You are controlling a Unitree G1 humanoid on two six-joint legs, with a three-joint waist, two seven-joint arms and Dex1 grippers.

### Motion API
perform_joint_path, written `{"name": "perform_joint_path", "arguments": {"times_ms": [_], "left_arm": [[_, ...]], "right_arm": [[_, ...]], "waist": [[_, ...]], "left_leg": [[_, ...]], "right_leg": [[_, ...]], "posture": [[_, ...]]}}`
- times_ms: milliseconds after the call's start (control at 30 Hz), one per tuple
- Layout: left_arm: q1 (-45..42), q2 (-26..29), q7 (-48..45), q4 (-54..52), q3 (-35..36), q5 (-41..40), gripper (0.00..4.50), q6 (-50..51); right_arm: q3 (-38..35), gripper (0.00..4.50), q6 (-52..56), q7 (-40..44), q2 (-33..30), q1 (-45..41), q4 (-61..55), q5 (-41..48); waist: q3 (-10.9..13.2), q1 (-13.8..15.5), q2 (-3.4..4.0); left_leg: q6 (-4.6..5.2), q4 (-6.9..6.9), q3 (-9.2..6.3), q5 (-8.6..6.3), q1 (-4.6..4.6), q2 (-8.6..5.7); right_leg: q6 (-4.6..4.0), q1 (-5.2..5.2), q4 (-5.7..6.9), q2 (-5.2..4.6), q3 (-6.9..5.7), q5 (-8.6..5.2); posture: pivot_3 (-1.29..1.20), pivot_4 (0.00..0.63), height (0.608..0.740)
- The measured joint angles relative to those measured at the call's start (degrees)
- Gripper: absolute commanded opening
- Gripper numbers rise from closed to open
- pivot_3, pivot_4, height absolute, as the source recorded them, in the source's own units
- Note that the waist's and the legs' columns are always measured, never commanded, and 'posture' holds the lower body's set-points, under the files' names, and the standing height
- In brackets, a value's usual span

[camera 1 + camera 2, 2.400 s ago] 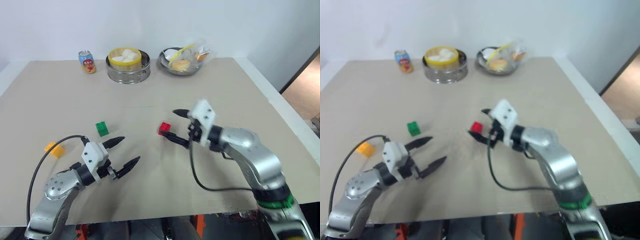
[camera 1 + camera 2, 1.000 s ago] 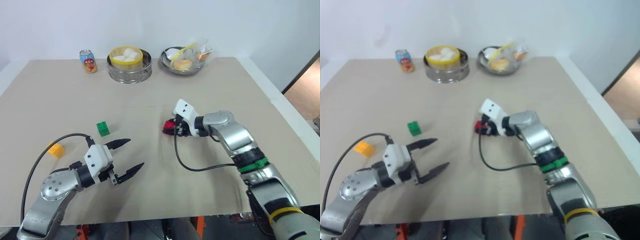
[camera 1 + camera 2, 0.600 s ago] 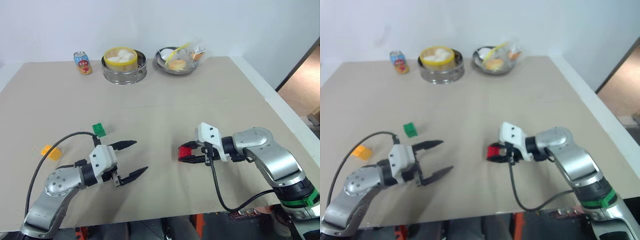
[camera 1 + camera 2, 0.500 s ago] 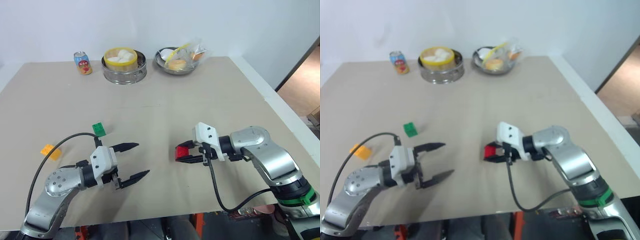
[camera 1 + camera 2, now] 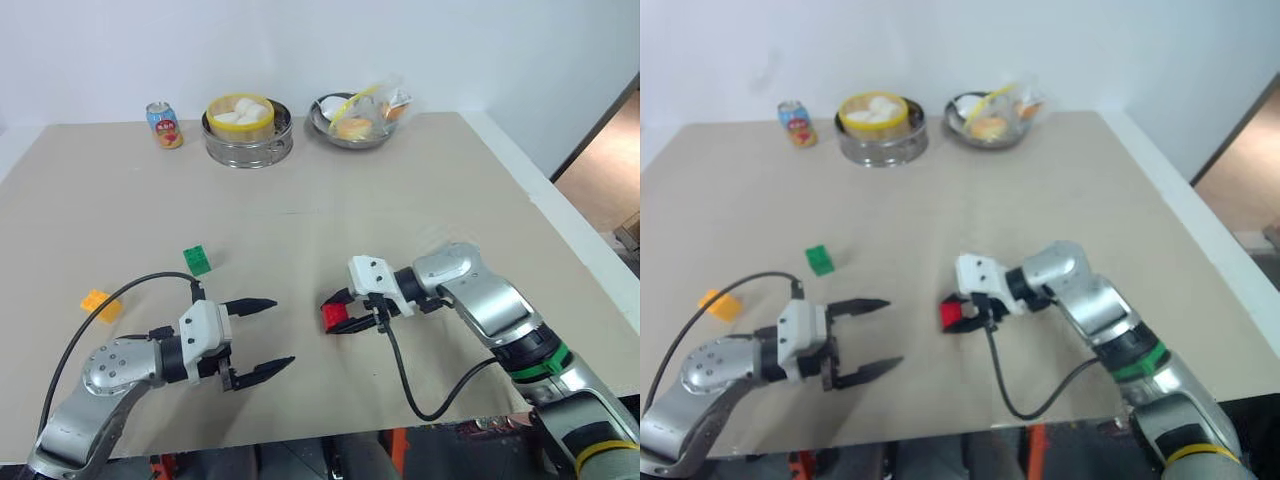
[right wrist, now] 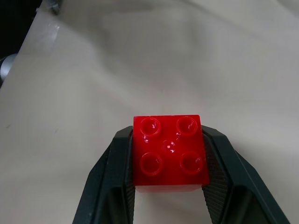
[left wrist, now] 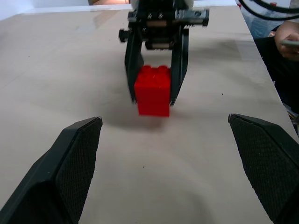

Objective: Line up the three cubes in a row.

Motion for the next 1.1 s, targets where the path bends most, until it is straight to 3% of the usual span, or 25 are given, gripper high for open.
{"name": "perform_joint_path", "arguments": {"times_ms": [533, 1000, 1033, 1100], "left_arm": [[1.65, 0.50, 2.64, -2.13, 0.46, 0.77, 4.50, 0.48], [1.58, 0.36, 3.92, -2.17, 0.26, 1.34, 4.50, 1.28], [1.58, 0.36, 3.94, -2.17, 0.25, 1.34, 4.50, 1.28], [1.54, 0.35, 3.97, -2.17, 0.16, 1.37, 4.50, 1.28]], "right_arm": [[1.37, 1.30, -3.89, 2.11, 5.55, -2.52, 8.58, -2.96], [1.24, 1.30, 1.36, -1.28, 7.15, -2.33, 8.29, -3.10], [1.23, 2.10, 1.47, -1.43, 7.18, -2.32, 8.29, -3.10], [1.22, 2.95, 1.86, -2.75, 7.22, -2.07, 8.51, -3.69]], "waist": [[0.00, 0.03, 0.00], [-0.01, 0.02, 0.00], [-0.01, 0.02, 0.00], [-0.01, 0.01, 0.00]], "left_leg": [[0.00, 0.00, 0.00, 0.00, 0.00, 0.00], [0.01, 0.04, 0.00, 0.02, 0.05, 0.00], [0.02, 0.04, 0.00, 0.02, 0.06, 0.00], [0.05, 0.04, 0.00, 0.06, 0.07, 0.00]], "right_leg": [[0.00, 0.01, 0.00, 0.00, 0.00, 0.00], [-0.01, 0.04, 0.01, 0.00, 0.00, 0.08], [-0.02, 0.05, 0.01, 0.00, 0.00, 0.09], [-0.02, 0.05, 0.01, 0.00, 0.00, 0.14]], "posture": [[0.00, 0.150, 0.740], [0.00, 0.150, 0.740], [0.00, 0.150, 0.740], [0.00, 0.150, 0.740]]}}
